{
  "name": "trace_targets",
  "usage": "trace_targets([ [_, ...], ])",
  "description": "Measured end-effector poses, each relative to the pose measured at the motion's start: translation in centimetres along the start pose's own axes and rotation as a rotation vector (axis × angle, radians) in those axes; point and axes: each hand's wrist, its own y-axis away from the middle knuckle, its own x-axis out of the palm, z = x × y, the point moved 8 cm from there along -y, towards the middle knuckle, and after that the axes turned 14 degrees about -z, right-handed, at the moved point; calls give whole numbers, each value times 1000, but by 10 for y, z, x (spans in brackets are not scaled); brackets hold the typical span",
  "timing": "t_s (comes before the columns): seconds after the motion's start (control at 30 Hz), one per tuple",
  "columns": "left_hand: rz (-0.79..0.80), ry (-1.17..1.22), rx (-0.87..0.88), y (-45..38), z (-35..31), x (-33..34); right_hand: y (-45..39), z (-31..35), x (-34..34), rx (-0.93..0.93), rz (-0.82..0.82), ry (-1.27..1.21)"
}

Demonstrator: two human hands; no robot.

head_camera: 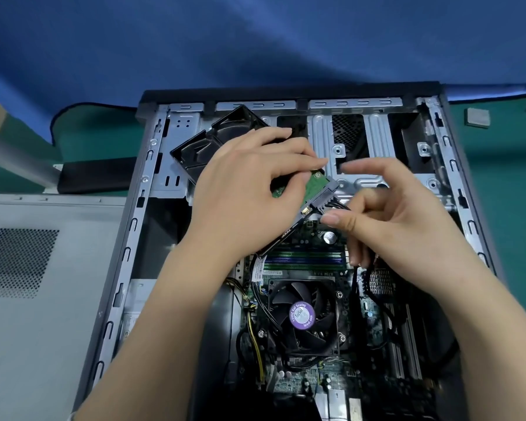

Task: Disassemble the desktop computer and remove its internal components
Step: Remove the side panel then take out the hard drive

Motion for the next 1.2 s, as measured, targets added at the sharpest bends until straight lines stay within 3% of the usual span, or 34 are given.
trace_targets([
  [0.1, -3, 10, 10, -1, -1, -1, 0, 2, 2, -72, 30, 14],
  [0.37, 11, 29, 39, -3, -3, 0, 4, 8, 2, -309, -126, 353],
  [0.5, 16, 20, 40, -4, -3, 1, 5, -5, 14, -102, -22, 149],
  [0.63, 3, -13, 26, -4, -2, 1, 11, -5, 23, -42, 31, 62],
  [0.77, 13, -30, 38, -3, -3, 2, 8, -6, 20, 68, -38, -82],
  [0.93, 20, -51, 38, -3, -5, 4, 6, -8, 15, 91, -137, -82],
  [1.2, -8, -72, 32, -1, -8, 3, 10, -3, 14, 184, -128, -174],
])
